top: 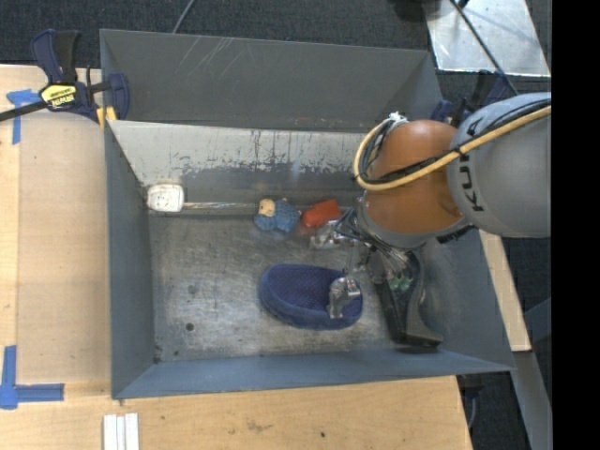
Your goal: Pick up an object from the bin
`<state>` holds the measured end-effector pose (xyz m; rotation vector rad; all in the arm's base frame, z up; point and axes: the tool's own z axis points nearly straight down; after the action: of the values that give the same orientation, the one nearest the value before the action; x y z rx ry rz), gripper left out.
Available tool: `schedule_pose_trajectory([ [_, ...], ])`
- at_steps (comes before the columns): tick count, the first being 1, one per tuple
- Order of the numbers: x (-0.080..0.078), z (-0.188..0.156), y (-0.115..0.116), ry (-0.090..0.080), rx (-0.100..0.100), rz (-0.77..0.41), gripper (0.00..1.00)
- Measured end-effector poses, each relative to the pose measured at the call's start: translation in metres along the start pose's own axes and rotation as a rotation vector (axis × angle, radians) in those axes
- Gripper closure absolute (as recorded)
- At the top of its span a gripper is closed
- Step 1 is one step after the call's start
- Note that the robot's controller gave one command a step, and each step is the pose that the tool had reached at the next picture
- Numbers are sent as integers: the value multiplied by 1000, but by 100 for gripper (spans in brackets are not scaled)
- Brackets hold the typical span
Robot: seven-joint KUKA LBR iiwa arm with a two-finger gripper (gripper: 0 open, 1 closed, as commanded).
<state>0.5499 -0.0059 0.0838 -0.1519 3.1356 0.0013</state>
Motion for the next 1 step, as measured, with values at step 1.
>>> schedule_pose_trajectory([
  [1,-48,-18,6,-3,2,-101,0],
])
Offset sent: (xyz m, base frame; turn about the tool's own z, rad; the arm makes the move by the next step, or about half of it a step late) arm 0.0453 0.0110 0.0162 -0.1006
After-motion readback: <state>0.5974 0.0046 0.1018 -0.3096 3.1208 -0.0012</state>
